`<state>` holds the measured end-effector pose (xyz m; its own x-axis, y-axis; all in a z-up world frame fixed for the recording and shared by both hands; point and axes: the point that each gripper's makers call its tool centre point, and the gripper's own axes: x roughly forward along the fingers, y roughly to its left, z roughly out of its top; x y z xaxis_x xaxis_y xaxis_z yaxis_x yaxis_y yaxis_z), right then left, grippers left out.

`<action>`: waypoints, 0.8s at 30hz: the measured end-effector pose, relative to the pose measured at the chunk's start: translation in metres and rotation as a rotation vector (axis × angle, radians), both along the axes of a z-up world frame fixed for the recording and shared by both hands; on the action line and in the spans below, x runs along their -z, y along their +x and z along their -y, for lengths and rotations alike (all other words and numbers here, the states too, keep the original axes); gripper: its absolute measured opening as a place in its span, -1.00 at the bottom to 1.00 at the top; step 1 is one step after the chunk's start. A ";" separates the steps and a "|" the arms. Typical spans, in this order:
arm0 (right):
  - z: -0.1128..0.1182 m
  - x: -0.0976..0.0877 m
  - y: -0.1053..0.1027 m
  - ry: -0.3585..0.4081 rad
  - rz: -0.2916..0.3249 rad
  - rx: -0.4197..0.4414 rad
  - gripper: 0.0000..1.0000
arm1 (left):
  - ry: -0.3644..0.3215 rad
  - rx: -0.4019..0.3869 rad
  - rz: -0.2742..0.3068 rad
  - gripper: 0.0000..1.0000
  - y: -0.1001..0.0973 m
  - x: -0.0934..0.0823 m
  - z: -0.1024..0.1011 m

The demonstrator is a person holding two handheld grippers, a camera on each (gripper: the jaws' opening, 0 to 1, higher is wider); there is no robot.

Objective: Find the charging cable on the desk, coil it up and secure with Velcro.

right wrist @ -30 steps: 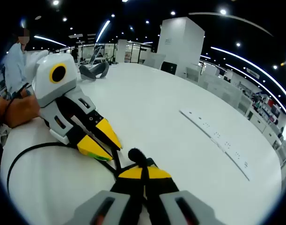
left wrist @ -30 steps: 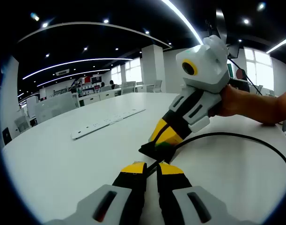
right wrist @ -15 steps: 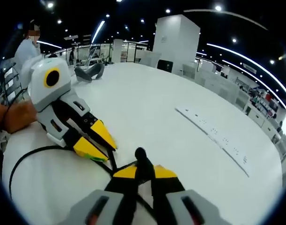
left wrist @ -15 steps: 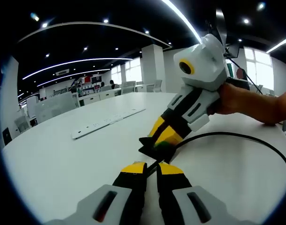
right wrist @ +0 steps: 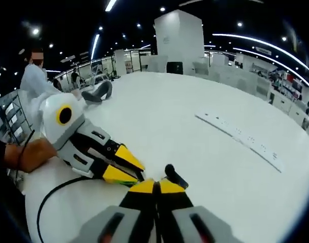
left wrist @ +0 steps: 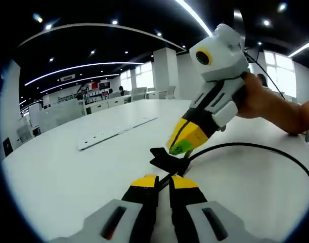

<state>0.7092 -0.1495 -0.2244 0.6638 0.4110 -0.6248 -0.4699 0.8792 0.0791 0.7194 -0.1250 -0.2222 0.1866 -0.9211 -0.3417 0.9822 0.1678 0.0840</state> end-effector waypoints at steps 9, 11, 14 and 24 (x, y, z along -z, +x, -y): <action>-0.002 0.015 -0.005 0.093 -0.117 0.011 -0.97 | 0.001 -0.002 0.001 -0.81 -0.011 0.001 -0.002; -0.001 0.016 -0.006 0.116 -0.135 0.008 -0.97 | 0.001 -0.002 0.001 -0.81 -0.011 0.001 -0.003; -0.001 0.016 -0.007 0.120 -0.138 0.003 -0.98 | 0.000 -0.002 -0.001 -0.81 -0.012 0.002 -0.003; 0.005 0.017 0.001 0.032 -0.055 0.006 -0.98 | 0.000 -0.003 -0.001 -0.81 -0.021 0.003 -0.004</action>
<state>0.7106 -0.1542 -0.2415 0.6311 0.4276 -0.6472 -0.4590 0.8785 0.1328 0.6983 -0.1213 -0.2256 0.1890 -0.9206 -0.3417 0.9818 0.1706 0.0834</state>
